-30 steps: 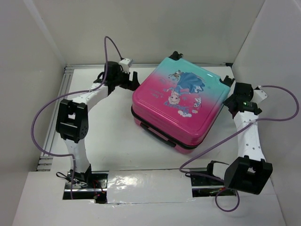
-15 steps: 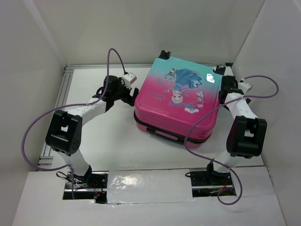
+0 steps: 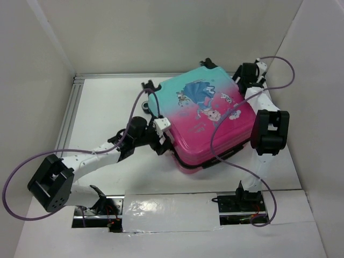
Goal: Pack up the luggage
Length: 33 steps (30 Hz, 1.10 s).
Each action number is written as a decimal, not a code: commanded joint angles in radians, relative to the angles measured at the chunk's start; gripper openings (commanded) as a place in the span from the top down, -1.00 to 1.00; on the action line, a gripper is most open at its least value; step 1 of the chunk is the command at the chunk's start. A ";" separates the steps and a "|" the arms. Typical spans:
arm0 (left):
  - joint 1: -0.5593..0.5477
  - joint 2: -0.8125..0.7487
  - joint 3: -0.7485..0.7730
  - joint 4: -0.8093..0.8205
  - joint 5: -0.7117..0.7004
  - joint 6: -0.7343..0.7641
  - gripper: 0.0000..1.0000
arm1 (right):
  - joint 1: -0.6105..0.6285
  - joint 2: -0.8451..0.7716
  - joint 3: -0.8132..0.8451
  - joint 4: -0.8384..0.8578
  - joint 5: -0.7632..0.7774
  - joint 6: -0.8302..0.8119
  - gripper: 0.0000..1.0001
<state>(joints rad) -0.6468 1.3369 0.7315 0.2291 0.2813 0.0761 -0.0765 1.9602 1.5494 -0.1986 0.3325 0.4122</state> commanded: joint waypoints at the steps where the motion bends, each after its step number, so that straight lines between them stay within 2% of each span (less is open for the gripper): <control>1: -0.163 0.013 0.005 0.135 0.231 -0.073 -0.90 | 0.242 0.121 0.033 -0.056 -0.246 -0.062 -1.00; 10: -0.251 0.100 0.064 0.194 0.148 -0.116 -0.90 | 0.326 0.285 0.349 -0.084 -0.453 -0.122 -0.92; 14: -0.269 0.101 0.101 0.151 0.139 -0.125 -0.90 | 0.340 0.335 0.533 -0.183 -0.418 -0.183 -0.92; 17: -0.269 -0.011 0.033 0.162 0.139 -0.125 -0.90 | 0.340 0.306 0.642 -0.248 -0.397 -0.248 -0.95; 20: -0.269 -0.168 0.003 0.124 0.067 -0.125 -0.90 | 0.304 0.237 0.777 -0.288 -0.435 -0.262 -0.99; 21: -0.269 -0.207 0.003 0.106 0.005 -0.125 -0.92 | 0.304 0.183 0.805 -0.297 -0.435 -0.262 -0.99; 23: -0.249 -0.310 0.026 0.079 -0.074 -0.116 -0.99 | 0.267 0.120 0.805 -0.288 -0.449 -0.262 -0.99; 26: -0.162 -0.349 0.107 0.049 -0.232 -0.162 -0.99 | 0.206 0.005 0.767 -0.291 -0.440 -0.243 -0.99; 27: -0.087 -0.349 0.146 0.001 -0.260 -0.162 -0.99 | 0.190 -0.044 0.743 -0.300 -0.450 -0.234 -0.99; 29: -0.003 -0.264 0.286 -0.065 -0.292 -0.216 -0.99 | 0.166 -0.095 0.703 -0.334 -0.426 -0.234 -0.99; 30: 0.080 -0.228 0.331 -0.121 -0.330 -0.251 -0.99 | 0.150 -0.154 0.640 -0.346 -0.377 -0.224 -0.99; 32: 0.166 -0.155 0.450 -0.177 -0.349 -0.288 -0.99 | 0.118 -0.222 0.550 -0.355 -0.317 -0.201 -0.99; 33: 0.249 -0.080 0.492 -0.209 -0.358 -0.308 -0.99 | 0.103 -0.295 0.438 -0.355 -0.249 -0.191 -0.99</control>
<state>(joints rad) -0.5251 1.1492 1.1133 0.1318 0.0311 -0.1413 0.0658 1.7676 2.1456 -0.4793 -0.0402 0.1936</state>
